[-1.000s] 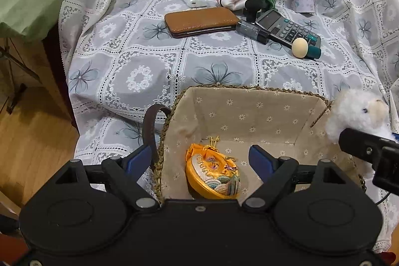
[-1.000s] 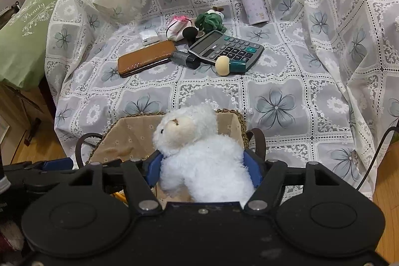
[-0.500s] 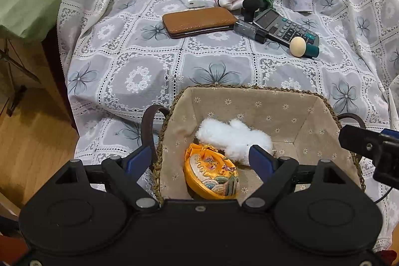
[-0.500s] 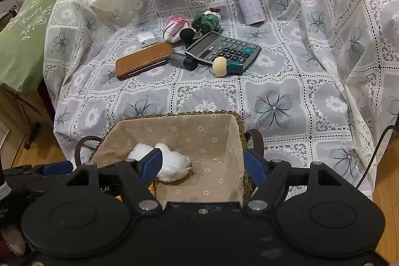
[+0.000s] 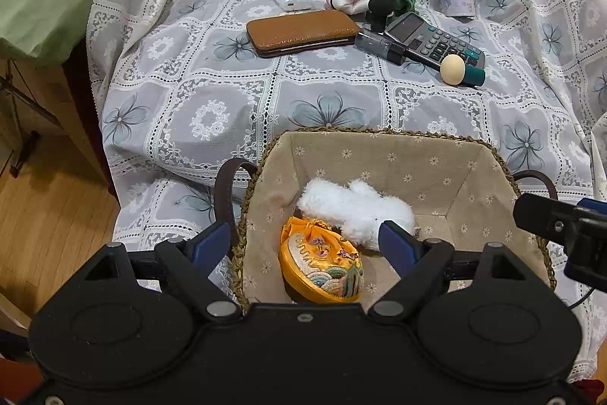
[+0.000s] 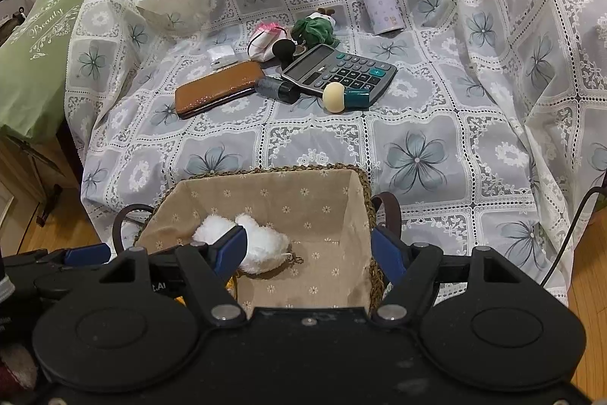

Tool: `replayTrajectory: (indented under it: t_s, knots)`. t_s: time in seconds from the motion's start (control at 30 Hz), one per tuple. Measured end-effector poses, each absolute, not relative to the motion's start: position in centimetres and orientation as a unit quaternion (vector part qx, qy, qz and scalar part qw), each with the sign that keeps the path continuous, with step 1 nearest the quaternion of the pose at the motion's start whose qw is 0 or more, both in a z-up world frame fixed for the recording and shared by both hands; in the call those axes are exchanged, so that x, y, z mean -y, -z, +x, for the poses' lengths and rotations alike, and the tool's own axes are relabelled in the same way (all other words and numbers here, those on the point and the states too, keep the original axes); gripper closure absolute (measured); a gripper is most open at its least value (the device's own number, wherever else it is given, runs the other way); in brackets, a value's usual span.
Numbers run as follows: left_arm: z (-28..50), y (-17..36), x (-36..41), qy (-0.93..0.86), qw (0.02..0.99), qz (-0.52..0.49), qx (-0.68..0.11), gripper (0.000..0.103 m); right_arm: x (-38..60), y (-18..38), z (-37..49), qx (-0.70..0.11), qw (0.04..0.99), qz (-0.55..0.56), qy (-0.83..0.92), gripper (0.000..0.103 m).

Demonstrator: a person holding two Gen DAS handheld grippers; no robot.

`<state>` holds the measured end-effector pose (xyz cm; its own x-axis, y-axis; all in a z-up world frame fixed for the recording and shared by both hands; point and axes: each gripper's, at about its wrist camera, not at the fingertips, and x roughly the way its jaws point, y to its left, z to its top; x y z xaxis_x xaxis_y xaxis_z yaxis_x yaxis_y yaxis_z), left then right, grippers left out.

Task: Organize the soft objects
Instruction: 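Withdraw both grippers from the basket toward the calculator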

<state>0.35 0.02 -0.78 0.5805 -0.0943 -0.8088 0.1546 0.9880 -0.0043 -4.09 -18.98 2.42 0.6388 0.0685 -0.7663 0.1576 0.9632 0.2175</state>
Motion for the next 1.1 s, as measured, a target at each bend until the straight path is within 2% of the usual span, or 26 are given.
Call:
replayTrajectory:
  t_s: [0.7,1.1]
  knots:
    - [0.5,0.8,0.0,0.071,0.889,0.036,-0.451,0.021,19.4,-1.9,-3.9,-0.427,0.894,0.133,0.031,0.03]
    - [2.9,0.9,0.2,0.08,0.888,0.046,-0.45,0.021,20.7,-1.2,-1.4,-0.435,0.887,0.143,0.057,0.023]
